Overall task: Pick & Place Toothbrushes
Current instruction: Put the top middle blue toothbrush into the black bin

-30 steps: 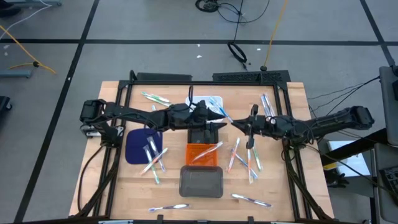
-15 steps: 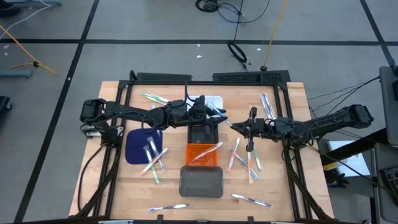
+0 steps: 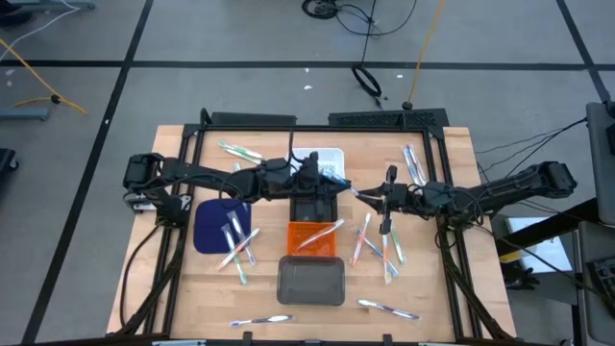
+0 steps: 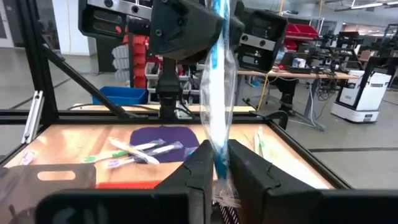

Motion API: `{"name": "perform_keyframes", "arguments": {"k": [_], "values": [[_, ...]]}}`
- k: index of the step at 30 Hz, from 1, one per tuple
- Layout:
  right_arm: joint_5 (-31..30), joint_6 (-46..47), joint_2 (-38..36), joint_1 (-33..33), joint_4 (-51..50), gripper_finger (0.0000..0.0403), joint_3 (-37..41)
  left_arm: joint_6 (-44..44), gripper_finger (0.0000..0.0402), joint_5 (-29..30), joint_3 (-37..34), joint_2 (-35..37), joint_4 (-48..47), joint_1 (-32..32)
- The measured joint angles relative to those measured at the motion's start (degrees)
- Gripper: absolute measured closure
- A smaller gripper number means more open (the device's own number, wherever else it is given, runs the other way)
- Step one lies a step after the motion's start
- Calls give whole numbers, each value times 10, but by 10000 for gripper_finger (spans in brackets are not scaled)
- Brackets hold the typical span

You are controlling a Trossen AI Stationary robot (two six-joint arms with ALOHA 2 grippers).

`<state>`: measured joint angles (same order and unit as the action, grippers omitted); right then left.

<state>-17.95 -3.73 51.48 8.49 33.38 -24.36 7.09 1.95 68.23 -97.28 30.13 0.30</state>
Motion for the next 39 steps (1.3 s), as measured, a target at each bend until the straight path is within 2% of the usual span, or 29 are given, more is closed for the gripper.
{"name": "perform_keyframes", "arguments": {"k": [9, 14, 17, 33, 39], "values": [[-3, 10, -2, -3, -21, 314, 0, -6, 397, 7, -1, 65, -142, -13], [-1, 15, -2, -17, -36, 286, 0, 10, 398, 11, 0, 97, -261, -43], [-1, 15, -2, -20, -37, 277, 0, 24, 398, 20, 0, 97, -285, -66], [-1, 50, -2, -22, -40, 284, 0, 162, 398, 11, 0, 89, -403, -203], [0, 78, -2, -22, -57, 284, 0, 237, 398, 15, 0, 51, -405, -245]]}}
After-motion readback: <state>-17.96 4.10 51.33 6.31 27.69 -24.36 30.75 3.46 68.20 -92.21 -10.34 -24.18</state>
